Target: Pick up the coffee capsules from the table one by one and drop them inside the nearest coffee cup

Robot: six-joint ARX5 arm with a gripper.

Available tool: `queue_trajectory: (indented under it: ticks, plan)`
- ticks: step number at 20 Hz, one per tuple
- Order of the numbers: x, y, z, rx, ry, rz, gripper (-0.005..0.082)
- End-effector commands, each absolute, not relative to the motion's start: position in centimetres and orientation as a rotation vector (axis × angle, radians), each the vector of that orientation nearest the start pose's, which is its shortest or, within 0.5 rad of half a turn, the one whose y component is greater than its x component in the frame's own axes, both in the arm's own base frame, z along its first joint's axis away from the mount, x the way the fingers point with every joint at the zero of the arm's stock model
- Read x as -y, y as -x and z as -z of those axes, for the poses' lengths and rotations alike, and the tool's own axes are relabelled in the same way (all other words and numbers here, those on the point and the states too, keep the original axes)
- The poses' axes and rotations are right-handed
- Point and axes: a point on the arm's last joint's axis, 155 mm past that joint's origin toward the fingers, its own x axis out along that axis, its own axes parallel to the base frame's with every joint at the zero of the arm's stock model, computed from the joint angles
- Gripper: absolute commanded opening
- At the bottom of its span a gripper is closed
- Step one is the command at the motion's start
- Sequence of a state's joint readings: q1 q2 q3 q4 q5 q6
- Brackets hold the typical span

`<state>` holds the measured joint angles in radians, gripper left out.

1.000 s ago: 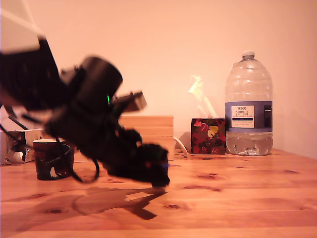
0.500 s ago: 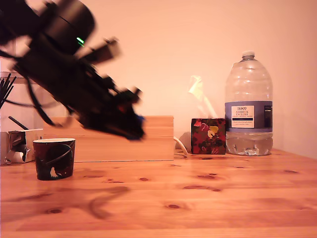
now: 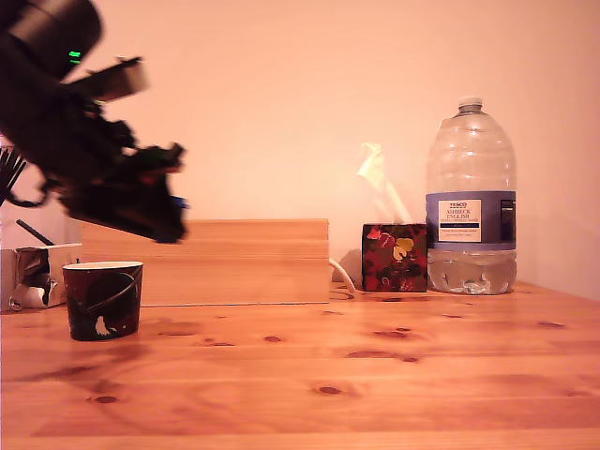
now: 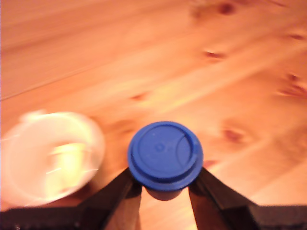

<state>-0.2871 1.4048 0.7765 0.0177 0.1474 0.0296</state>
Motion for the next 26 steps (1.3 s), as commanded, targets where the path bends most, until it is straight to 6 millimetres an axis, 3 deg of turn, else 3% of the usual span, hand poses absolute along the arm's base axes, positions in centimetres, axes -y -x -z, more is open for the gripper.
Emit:
queue_trajectory:
  ticks: [1, 8, 18, 26]
  plan:
    - [13.0, -38.8, -12.9, -0.605, -0.067, 0.401, 0.0145]
    - [7.9, -39.1, -13.7, -0.617, -0.027, 0.282, 0.0145]
    - [8.1, -40.9, -15.1, -0.596, -0.024, 0.283, 0.0145]
    - [8.5, -44.1, -12.7, -0.845, -0.019, 0.279, 0.0145]
